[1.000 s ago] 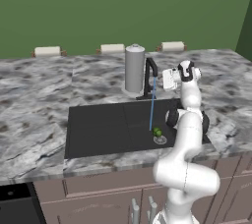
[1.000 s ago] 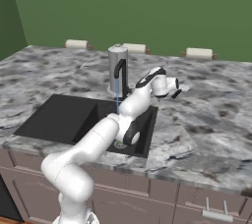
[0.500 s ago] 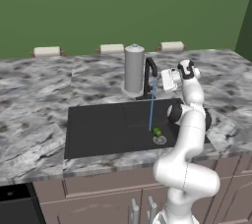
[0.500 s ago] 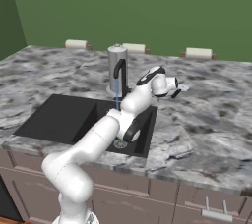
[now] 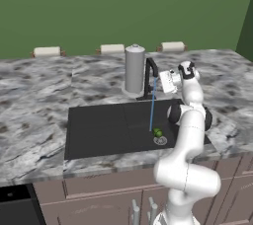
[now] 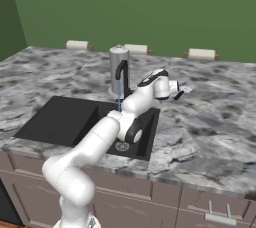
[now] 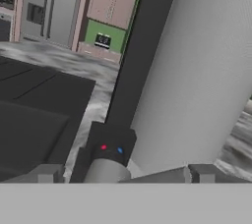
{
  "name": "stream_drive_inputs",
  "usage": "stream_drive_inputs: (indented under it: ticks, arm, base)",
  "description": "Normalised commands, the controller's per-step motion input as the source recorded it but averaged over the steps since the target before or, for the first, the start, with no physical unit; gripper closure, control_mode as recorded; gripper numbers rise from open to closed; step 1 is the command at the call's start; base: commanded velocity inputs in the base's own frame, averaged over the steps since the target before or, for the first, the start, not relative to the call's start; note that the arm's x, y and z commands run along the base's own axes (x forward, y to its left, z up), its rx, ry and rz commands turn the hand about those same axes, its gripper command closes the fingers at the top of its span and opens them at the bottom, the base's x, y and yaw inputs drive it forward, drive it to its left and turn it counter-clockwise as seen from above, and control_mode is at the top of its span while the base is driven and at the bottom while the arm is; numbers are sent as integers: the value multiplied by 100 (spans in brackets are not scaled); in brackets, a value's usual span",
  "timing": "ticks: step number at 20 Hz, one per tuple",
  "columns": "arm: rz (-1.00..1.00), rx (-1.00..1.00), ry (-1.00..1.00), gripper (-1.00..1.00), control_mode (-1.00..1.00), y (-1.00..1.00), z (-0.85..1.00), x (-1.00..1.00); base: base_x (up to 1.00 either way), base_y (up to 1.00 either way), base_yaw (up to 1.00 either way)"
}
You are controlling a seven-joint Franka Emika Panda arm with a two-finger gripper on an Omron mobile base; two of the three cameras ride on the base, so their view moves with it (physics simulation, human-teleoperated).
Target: Turn on the sink faucet. Then move the avocado from the counter to the sink. Turn off the sink. Move the vegetable from the sink to the pot next to the stove. Finally move the pot to the center burner.
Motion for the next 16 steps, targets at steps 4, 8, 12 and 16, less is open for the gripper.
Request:
stream_drive_inputs:
  ticks: [4,8,12,16]
  arm:
    - [14,8,3,-100,-100,2,0,0]
    - [14,7,4,-100,-100,5,0,1]
    - [13,7,4,-100,-100,6,0,2]
    - [11,5,1,-100,-100,15,14,0]
  base:
    - [0,0,0]
    - [0,0,0]
    - [0,0,0]
    - [0,0,0]
